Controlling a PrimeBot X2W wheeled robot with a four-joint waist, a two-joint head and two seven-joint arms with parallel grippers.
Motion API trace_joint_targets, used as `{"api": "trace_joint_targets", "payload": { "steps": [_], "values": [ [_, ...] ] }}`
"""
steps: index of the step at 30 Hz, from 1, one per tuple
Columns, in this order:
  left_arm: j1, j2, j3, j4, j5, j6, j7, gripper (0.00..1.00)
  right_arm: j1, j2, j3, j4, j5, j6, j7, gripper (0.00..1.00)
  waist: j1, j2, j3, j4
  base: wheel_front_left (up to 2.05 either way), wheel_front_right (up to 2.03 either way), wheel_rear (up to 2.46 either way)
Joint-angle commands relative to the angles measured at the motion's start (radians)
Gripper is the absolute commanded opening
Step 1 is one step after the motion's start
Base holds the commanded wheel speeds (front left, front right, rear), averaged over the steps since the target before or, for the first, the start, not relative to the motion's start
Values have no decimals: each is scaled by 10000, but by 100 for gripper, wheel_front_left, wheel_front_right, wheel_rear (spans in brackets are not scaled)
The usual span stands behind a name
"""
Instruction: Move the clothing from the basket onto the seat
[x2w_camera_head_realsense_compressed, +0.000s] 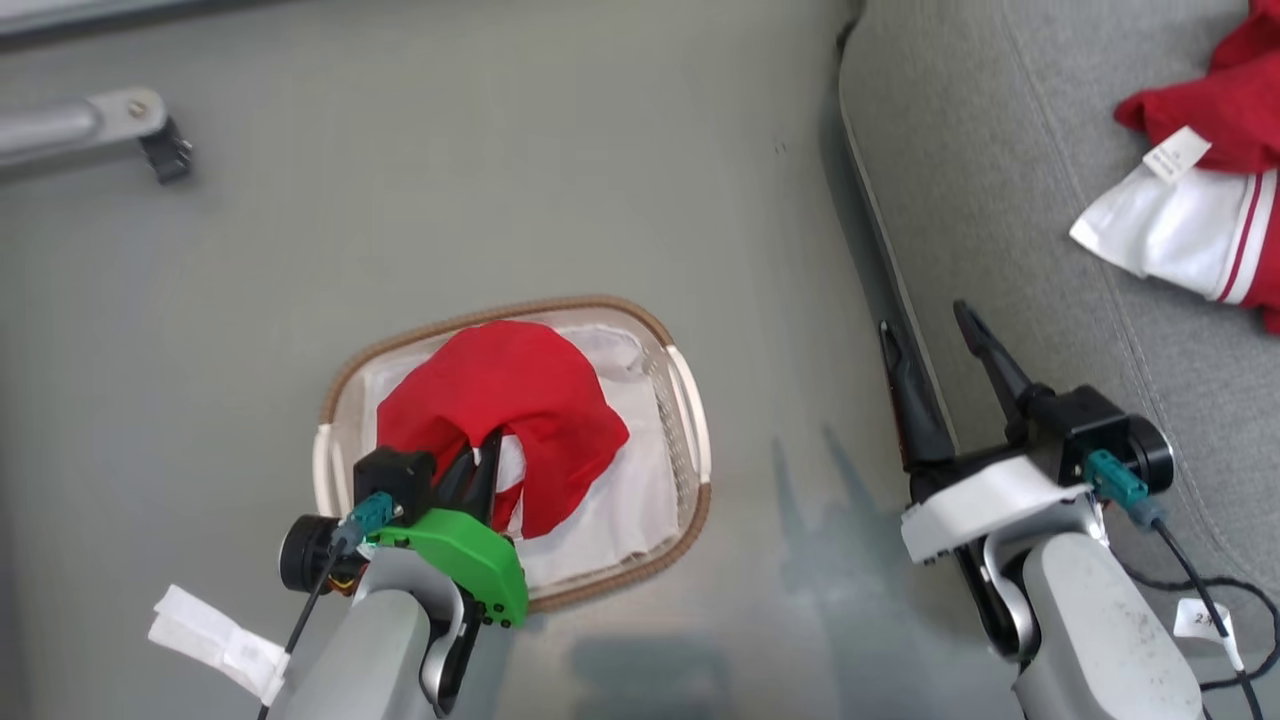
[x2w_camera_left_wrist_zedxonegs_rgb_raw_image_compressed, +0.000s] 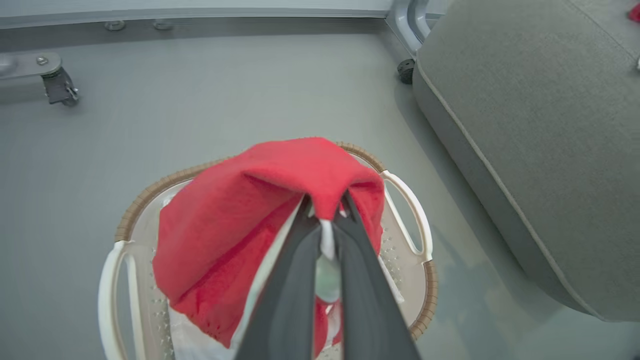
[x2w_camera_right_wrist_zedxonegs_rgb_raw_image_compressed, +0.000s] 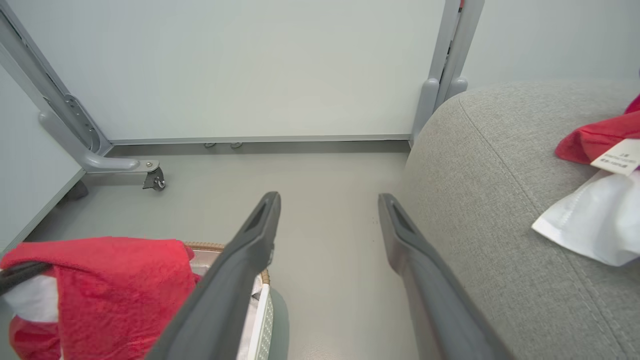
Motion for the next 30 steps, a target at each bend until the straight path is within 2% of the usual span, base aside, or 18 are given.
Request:
{"api": "trace_joint_targets", "payload": {
  "steps": [1, 14, 23, 30],
  "values": [
    [330, -18, 128, -277, 176, -31, -5, 0, 302, -51, -33, 73, -31, -14, -1, 100, 0, 0, -1196, 739, 0, 0, 0],
    [1721, -100, 1277, -2969, 702, -114, -5, 0, 1651, -48, 173, 350, -168, -14, -1, 100, 0, 0, -3029, 1061, 0, 0, 0],
    [1894, -99, 1078, -4109, 494, -115, -7, 0, 2382, -48, 305, 515, -84, -14, -1, 100, 0, 0, -3900, 1147, 0, 0, 0],
    [1527, -97, 784, -4774, 303, -116, -6, 0, 2609, -48, 273, 580, -35, -14, -1, 100, 0, 0, -4113, 1201, 0, 0, 0]
  ]
}}
